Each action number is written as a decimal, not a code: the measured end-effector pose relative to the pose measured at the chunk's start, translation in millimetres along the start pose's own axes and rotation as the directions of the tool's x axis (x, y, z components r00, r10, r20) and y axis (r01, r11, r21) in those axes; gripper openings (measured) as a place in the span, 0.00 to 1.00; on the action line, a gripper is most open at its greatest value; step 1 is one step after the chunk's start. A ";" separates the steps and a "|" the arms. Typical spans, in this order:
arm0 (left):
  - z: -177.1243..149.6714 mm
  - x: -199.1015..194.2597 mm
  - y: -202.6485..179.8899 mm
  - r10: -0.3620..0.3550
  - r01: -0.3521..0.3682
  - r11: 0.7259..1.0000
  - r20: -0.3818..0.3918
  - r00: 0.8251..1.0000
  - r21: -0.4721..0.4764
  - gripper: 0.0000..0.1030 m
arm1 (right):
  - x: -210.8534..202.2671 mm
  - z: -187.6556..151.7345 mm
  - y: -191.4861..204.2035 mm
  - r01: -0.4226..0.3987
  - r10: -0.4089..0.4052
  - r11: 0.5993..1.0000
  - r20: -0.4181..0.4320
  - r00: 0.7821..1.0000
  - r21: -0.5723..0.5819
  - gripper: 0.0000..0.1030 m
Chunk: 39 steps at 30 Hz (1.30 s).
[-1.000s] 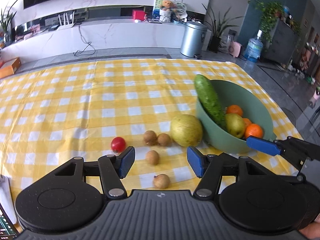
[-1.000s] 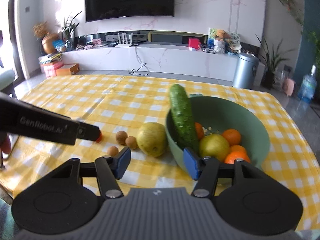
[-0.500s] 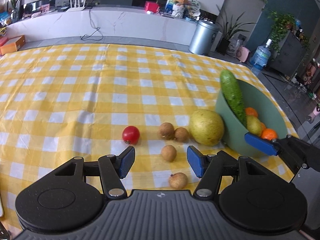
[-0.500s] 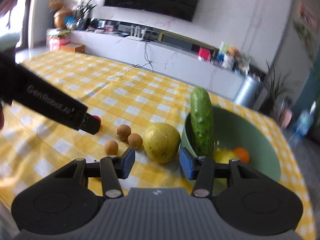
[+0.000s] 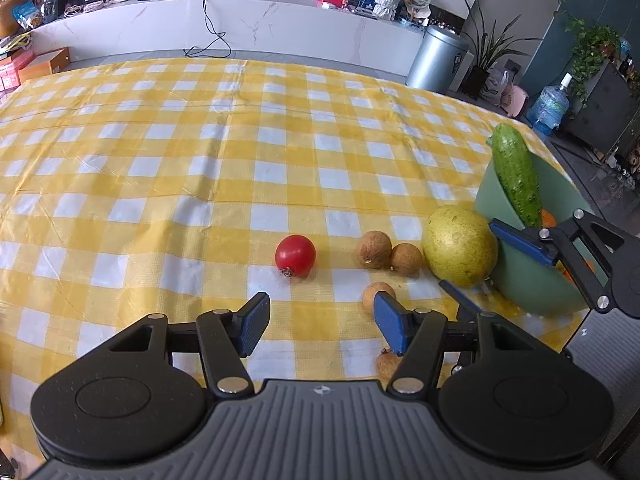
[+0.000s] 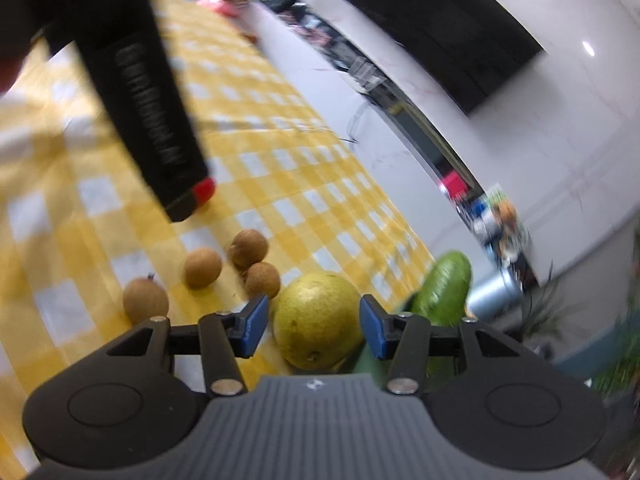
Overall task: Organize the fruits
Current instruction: 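Move the left gripper toward the red tomato while the right gripper approaches the large yellow pear, then grasp the red tomato with the left gripper while the right gripper grasps the yellow pear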
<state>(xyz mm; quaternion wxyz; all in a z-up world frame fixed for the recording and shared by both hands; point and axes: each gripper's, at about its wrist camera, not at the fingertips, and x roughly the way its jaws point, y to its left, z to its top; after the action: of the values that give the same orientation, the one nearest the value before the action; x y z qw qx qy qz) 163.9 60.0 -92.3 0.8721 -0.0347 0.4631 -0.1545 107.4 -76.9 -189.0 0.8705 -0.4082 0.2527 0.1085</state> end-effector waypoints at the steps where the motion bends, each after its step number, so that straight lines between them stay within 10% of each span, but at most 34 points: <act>1: -0.1 1.7 -0.2 0.002 -0.002 1.000 0.000 1.000 0.002 0.68 | 2.3 -0.8 2.3 -0.004 0.004 1.000 -0.003 1.000 -0.030 0.47; 15: 0.9 17.8 2.4 0.004 -0.004 1.000 0.038 0.999 0.002 0.64 | 25.5 0.3 10.3 0.042 -0.052 0.968 -0.037 0.998 -0.248 0.55; 39: 3.1 39.9 9.6 0.024 -0.024 1.000 0.113 0.993 -0.008 0.49 | -3.3 -6.8 5.7 0.033 -0.032 0.984 0.011 0.999 -0.173 0.56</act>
<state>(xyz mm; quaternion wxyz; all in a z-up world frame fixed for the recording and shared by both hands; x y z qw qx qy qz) 189.6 56.8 -124.3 0.8985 -0.0406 0.4140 -0.1404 100.0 -78.4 -194.6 0.8344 -0.4859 0.2321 0.1176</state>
